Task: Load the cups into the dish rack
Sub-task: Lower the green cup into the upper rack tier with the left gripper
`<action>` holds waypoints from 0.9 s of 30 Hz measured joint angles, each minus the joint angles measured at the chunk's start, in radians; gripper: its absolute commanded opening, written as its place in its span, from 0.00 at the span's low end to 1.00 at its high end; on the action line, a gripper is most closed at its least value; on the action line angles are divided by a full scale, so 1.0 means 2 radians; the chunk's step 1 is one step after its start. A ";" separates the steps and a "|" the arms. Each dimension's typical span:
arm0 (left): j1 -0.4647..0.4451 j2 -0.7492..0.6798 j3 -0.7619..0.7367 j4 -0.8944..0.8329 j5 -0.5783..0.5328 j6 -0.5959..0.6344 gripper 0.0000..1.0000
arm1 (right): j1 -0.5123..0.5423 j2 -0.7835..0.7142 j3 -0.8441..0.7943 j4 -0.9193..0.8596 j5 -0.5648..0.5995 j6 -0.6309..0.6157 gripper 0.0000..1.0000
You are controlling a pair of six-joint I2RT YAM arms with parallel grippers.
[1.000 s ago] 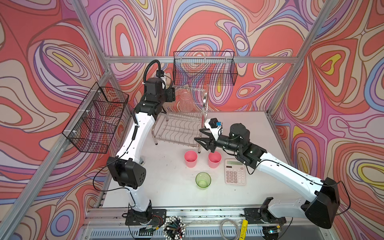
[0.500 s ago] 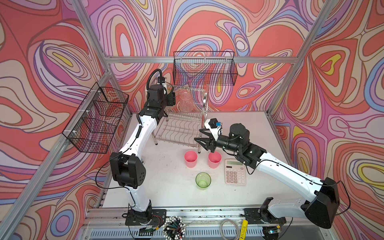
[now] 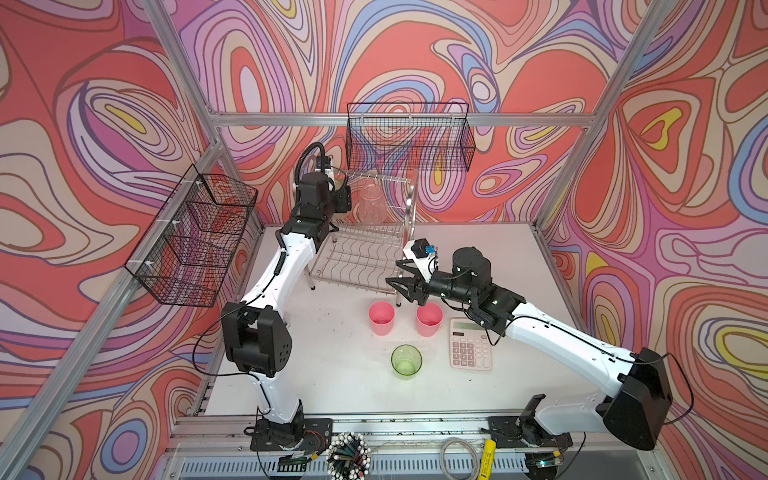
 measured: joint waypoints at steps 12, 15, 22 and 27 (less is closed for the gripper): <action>0.000 0.002 0.002 -0.002 0.000 0.012 0.76 | 0.000 0.000 0.007 0.004 0.004 -0.006 0.62; 0.000 0.002 0.002 -0.002 0.000 0.012 0.82 | 0.000 0.000 0.007 0.004 0.005 -0.008 0.63; 0.000 0.002 -0.001 0.001 0.000 0.015 0.98 | 0.000 0.000 0.007 0.004 0.006 -0.013 0.65; 0.000 0.002 -0.012 0.004 0.000 0.023 1.00 | 0.000 -0.002 0.007 0.006 0.009 -0.013 0.66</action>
